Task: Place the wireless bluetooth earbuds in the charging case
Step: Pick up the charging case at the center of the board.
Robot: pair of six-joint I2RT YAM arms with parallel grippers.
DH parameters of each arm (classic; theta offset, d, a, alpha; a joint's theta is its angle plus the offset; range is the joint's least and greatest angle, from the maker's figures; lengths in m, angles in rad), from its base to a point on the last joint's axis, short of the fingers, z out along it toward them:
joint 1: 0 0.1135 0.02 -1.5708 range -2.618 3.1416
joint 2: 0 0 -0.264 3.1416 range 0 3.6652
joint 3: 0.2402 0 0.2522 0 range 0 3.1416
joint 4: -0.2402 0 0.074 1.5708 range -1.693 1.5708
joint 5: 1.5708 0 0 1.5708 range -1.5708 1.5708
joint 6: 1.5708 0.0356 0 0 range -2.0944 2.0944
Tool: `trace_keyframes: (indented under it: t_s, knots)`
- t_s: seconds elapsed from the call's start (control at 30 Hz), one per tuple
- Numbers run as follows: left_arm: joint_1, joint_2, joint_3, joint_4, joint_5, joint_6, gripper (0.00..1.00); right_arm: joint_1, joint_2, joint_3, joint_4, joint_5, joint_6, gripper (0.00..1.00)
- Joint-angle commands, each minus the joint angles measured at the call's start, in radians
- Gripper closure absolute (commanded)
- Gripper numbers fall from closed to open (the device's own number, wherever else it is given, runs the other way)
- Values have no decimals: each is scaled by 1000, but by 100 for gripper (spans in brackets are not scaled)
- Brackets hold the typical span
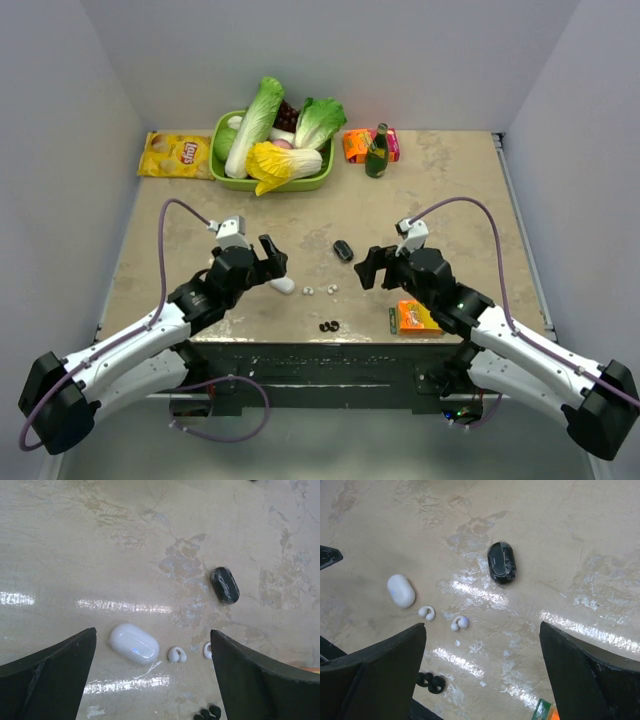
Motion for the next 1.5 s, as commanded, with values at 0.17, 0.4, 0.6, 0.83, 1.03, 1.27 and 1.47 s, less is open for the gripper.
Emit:
trace_keyframes:
  t_s: [0.17,0.4,0.6,0.83,1.03,1.27,1.47]
  knots:
    - [-2,-11,22,-45,10,95,5,-1,-45,-13,-4,23,-14,2]
    - [-2,40,-11,-84,53,55,60,0,-25,-9,5,12,-16,2]
    - [-19,57,-106,-22,105,2,100,0,-29,-19,6,8,-11,2]
    - [-88,96,-154,24,90,-49,100,-1,-38,-20,5,3,-8,2]
    - [-125,182,-145,79,83,-57,100,-1,-32,-19,5,5,-7,2]
    - [-133,291,-116,100,47,-69,100,-1,-40,-19,-1,6,-8,2]
    - [-133,346,-91,134,48,-69,100,-1,-37,-19,-3,8,-10,2]
